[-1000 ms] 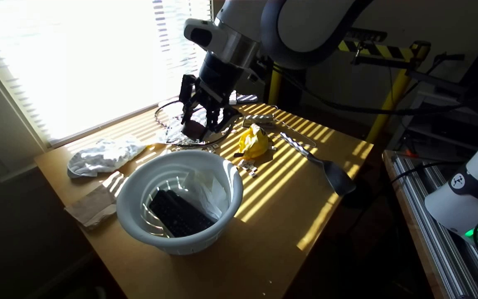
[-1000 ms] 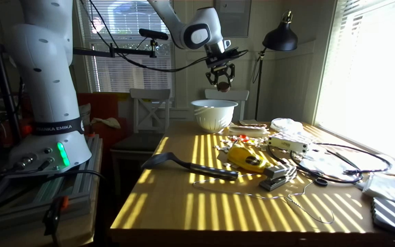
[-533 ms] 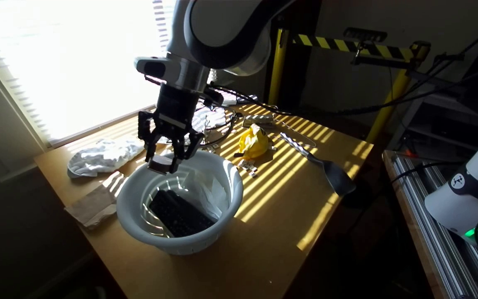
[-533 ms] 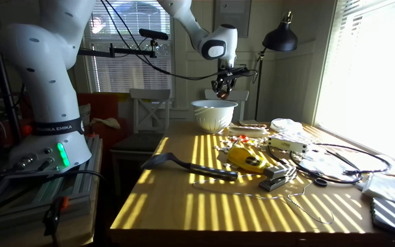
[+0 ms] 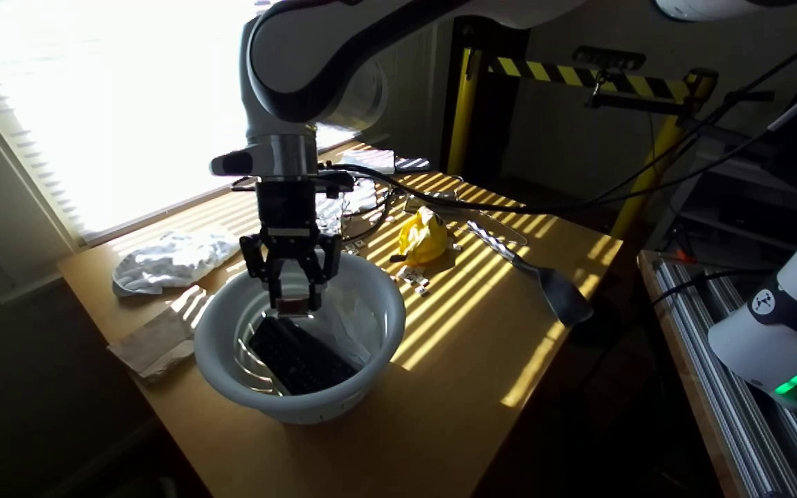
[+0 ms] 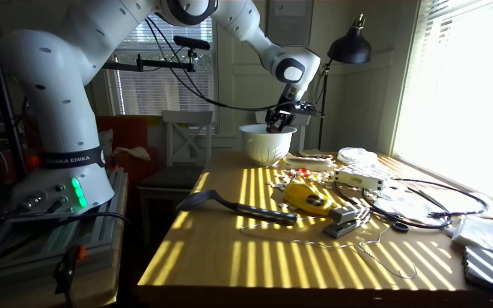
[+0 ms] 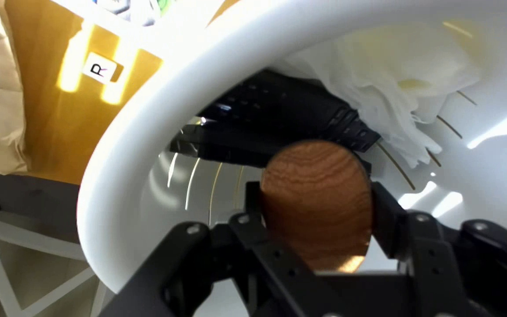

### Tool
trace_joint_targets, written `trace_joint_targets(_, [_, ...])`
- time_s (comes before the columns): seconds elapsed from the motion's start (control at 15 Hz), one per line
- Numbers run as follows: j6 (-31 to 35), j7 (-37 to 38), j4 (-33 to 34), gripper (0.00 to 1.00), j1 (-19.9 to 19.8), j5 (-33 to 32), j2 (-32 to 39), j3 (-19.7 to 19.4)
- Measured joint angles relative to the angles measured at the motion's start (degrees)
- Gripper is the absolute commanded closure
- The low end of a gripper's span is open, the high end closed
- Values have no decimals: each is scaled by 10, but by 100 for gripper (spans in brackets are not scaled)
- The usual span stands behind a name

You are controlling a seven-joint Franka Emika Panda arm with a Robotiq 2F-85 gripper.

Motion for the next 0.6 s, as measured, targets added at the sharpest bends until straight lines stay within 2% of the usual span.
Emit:
trace_joint_targets(0.07, [-18, 6, 20, 65, 9, -13, 10, -10])
trace_joint_targets(0.13, [-33, 13, 39, 45, 18, -25, 19, -20])
trace_joint_targets(0.2, [-47, 20, 56, 15, 27, -37, 28, -28])
trace_joint_targets(0.27, [-59, 26, 73, 13, 34, -48, 36, -35])
trace_joint_targets(0.4, [-84, 34, 102, 0, 45, -65, 50, -44])
trace_joint_targets(0.6, [-111, 41, 139, 0, 54, -79, 64, -50])
